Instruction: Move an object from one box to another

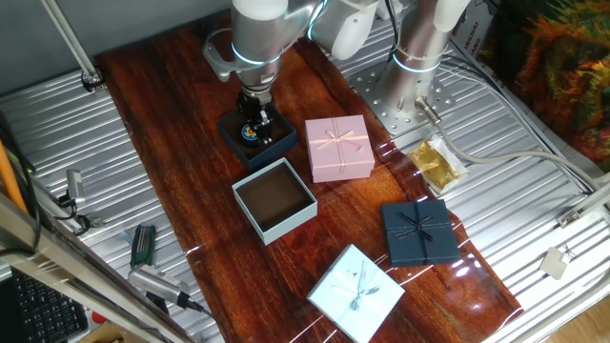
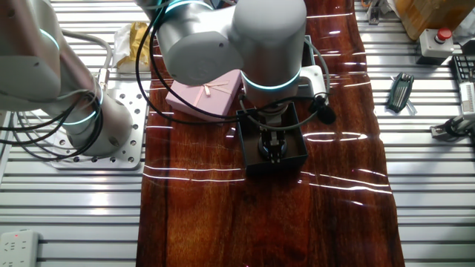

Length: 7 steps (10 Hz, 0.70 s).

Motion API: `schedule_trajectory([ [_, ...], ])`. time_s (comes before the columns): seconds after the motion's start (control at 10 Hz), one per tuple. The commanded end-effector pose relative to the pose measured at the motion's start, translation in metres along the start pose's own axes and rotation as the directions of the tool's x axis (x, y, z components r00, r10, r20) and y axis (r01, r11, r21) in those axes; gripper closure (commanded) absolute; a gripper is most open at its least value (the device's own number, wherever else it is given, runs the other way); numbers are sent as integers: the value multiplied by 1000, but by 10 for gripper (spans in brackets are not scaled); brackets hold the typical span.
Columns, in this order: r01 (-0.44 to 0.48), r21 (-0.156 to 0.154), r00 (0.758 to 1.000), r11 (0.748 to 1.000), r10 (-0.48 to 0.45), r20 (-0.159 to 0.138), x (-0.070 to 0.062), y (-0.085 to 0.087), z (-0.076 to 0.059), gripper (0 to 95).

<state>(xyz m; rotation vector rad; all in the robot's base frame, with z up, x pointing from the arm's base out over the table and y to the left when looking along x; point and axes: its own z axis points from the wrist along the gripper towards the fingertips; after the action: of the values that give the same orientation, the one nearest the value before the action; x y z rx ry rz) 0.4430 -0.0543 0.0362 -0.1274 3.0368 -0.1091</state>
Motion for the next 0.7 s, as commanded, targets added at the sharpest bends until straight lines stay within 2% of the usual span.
schedule_trajectory([
  [0.1, 2, -2, 1000, 1000, -2, 1, 0, 0, -1, 190],
  [0.7, 5, -6, 1000, 1000, -5, 7, 0, 1, 3, 190],
])
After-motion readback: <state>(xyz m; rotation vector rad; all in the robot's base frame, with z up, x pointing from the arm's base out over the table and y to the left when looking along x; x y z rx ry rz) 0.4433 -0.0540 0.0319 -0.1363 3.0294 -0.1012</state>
